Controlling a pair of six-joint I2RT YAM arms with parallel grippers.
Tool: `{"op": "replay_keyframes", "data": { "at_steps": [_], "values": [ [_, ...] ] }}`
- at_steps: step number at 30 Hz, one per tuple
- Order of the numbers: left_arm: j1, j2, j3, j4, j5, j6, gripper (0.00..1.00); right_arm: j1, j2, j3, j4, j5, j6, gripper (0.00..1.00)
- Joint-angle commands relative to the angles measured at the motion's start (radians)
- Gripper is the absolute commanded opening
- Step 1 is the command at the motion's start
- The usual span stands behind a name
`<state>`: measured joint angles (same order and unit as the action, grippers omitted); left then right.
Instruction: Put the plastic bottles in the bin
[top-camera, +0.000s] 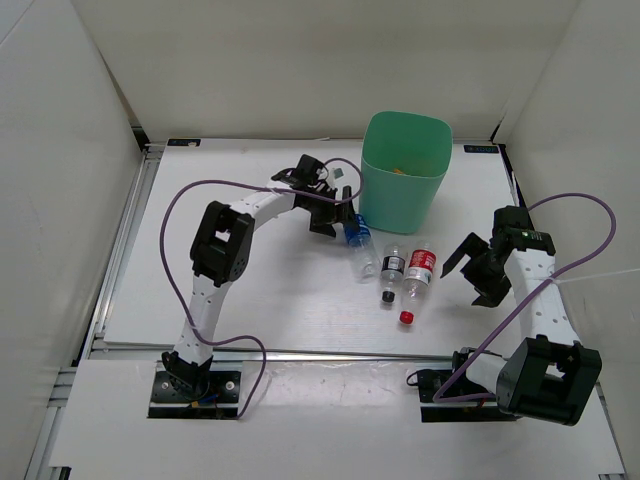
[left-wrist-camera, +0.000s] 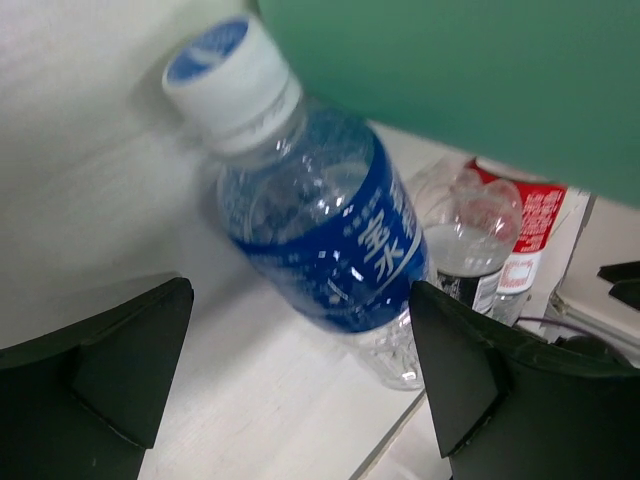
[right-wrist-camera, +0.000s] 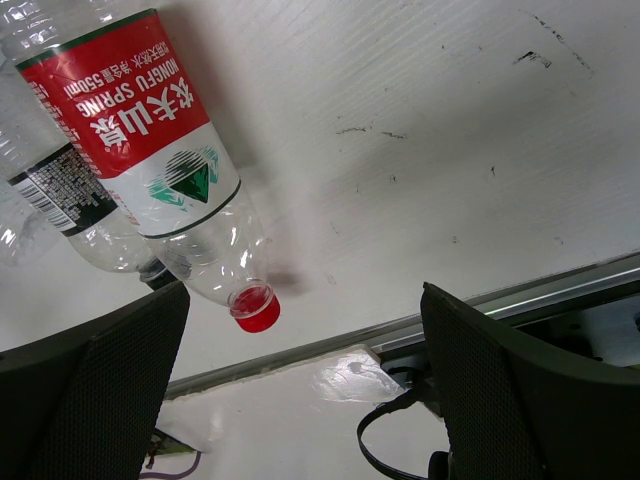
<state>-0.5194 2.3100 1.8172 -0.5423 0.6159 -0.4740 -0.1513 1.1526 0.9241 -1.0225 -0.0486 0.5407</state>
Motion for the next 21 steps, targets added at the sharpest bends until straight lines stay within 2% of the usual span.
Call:
{"op": "replay_keyframes", "data": {
  "at_steps": [1, 4, 7, 20, 21],
  "values": [
    [-0.008, 0.022, 0.069, 0.012, 0.016, -0.023, 1.0, -0.007, -0.017, -0.002, -0.014, 0.0, -0.015, 1.0],
    [-0.008, 0.07, 0.143, 0.012, 0.054, -0.095, 1.0, -0.007, -0.017, -0.002, -0.024, -0.01, -0.015, 1.0],
    [-0.02, 0.089, 0.183, 0.012, 0.041, -0.104, 1.0, -0.007, -0.017, -0.002, -0.024, -0.01, -0.015, 1.0],
    [-0.048, 0.08, 0.107, 0.012, 0.021, -0.123, 1.0, -0.007, -0.027, 0.007, -0.024, -0.01, -0.015, 1.0],
    [-0.048, 0.08, 0.097, 0.012, 0.021, -0.123, 0.96, -0.007, -0.027, 0.007, -0.024, -0.01, -0.015, 1.0]
  ]
}}
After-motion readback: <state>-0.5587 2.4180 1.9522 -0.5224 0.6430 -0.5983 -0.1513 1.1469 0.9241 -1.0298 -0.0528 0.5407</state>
